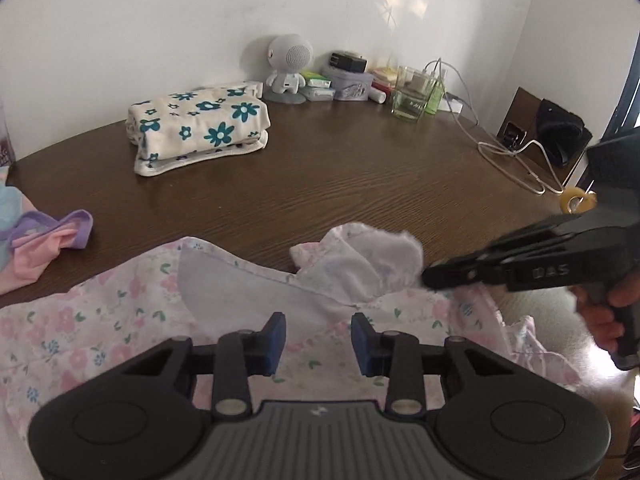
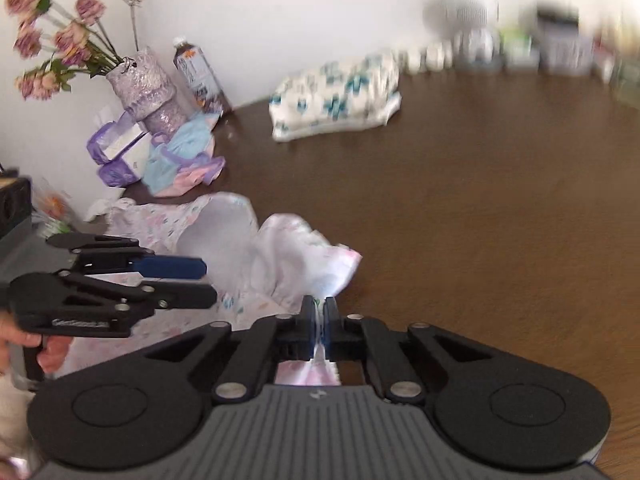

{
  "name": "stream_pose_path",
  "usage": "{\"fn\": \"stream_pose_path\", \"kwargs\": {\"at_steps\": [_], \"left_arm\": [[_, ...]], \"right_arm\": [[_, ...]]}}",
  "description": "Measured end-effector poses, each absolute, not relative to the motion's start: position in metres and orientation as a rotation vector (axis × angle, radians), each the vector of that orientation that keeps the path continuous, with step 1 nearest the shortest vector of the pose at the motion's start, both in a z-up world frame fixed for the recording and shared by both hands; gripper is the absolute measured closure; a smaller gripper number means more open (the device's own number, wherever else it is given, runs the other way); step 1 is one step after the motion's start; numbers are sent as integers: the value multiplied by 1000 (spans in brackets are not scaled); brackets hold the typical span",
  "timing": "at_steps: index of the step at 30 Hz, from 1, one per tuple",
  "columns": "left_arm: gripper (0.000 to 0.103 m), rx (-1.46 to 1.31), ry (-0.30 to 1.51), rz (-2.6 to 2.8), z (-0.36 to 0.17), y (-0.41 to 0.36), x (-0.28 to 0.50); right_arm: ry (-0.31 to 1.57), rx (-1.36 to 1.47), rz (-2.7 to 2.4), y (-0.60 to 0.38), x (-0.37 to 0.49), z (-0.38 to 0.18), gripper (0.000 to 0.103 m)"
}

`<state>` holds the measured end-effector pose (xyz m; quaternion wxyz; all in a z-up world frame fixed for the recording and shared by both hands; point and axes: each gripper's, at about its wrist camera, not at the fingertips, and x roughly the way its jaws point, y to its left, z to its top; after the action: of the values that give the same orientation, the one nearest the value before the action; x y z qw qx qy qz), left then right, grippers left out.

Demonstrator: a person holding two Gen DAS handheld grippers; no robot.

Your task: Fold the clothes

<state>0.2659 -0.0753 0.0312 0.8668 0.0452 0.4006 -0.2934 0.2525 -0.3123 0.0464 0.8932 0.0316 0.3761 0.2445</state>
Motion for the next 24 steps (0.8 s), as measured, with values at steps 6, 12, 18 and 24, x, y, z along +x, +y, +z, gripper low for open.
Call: {"fn": "stream_pose_path", "kwargs": {"at_steps": [6,12,18,24], "left_arm": [[70,76,835,-601,19,-69,268],[67,95,789,-592,16,-69,260],[60,135,754,-607,14,-73,253],[60,136,747,-617,13,-71,252]], "right_arm": [[594,-215,493,-283,217,70,100],[653,-339,545,-254,218,48,98],[699,-141,606,-277,227,53,67],[700,99,555,-328,253,63,65]]}}
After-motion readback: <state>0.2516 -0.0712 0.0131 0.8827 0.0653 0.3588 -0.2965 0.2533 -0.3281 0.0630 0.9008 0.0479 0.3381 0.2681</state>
